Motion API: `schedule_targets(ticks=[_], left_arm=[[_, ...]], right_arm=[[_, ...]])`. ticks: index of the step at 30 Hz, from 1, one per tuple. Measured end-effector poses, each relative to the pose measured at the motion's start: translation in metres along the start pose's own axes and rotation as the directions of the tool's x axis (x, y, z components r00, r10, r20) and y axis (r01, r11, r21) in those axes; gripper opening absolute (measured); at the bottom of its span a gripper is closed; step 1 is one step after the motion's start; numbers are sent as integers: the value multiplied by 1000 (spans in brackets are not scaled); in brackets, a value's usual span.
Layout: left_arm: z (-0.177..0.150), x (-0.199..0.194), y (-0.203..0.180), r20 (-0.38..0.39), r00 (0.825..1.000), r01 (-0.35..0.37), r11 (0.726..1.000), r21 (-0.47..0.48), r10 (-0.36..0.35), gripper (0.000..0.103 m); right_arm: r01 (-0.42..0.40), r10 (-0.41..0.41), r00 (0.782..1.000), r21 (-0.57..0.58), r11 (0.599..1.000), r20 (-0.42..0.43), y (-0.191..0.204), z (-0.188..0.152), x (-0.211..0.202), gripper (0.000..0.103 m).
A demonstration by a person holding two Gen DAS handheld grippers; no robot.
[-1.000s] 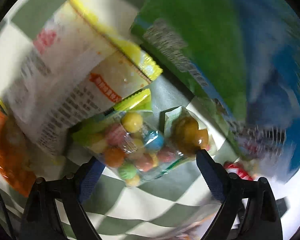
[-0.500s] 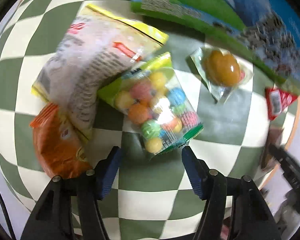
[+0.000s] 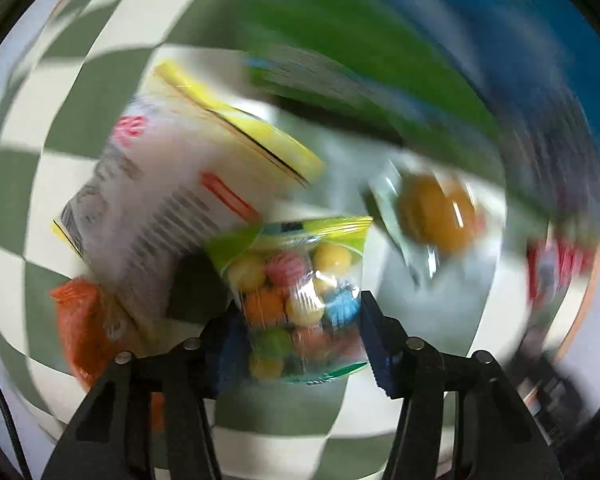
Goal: Organize snacks
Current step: 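Grasp the clear candy-ball bag with the left tool while the right tool lifts the brown packet, then carry both packets into the box and open both tools to release them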
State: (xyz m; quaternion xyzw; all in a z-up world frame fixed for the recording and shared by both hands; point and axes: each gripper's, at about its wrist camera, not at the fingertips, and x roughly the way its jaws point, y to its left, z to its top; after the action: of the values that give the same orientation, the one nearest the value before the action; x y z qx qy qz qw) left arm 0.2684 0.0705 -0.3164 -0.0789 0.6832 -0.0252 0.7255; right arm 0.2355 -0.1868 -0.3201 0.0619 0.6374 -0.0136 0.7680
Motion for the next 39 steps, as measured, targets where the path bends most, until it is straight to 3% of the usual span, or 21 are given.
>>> schedule_targets(ticks=[2, 5, 9, 13, 15, 19, 20, 24, 32, 39], left_arm=[[-23, 1, -20, -12, 999, -30, 992, 124, 31, 51], [-49, 11, -38, -47, 998, -26, 978, 209, 37, 52], [-53, 22, -36, -85, 995, 57, 989, 137, -46, 67], [-47, 20, -19, -96, 990, 112, 993, 37, -108, 67], [-46, 18, -17, -94, 990, 106, 994, 39, -102, 67], [-23, 17, -28, -58, 998, 11, 993, 121, -4, 51], [-22, 14, -37, -49, 999, -6, 991, 136, 12, 48], [-19, 6, -64, -31, 999, -15, 988, 153, 20, 45], [-8, -49, -75, 10, 998, 63, 986, 155, -65, 44], [30, -141, -86, 103, 971, 203, 970, 131, -217, 44]], right_arm=[[-9, 9, 1000, -17, 1000, -16, 7, -11, 3, 58], [-30, 28, 999, -38, 999, -40, 19, -30, 6, 59], [-97, 94, 992, -36, 995, -80, 27, -39, 14, 76], [-104, 101, 992, -27, 994, -79, 23, -38, 11, 76], [-101, 99, 992, -22, 995, -79, 18, -38, 6, 76], [-68, 64, 994, -43, 997, -85, 1, -44, -1, 75], [-41, 37, 997, -62, 997, -74, 4, -47, 0, 65], [15, -18, 999, -105, 994, -34, 11, -51, -3, 58], [-75, 80, 995, -98, 992, 54, 34, -45, -39, 58], [-229, 241, 958, -92, 969, 154, 36, -7, -115, 58]])
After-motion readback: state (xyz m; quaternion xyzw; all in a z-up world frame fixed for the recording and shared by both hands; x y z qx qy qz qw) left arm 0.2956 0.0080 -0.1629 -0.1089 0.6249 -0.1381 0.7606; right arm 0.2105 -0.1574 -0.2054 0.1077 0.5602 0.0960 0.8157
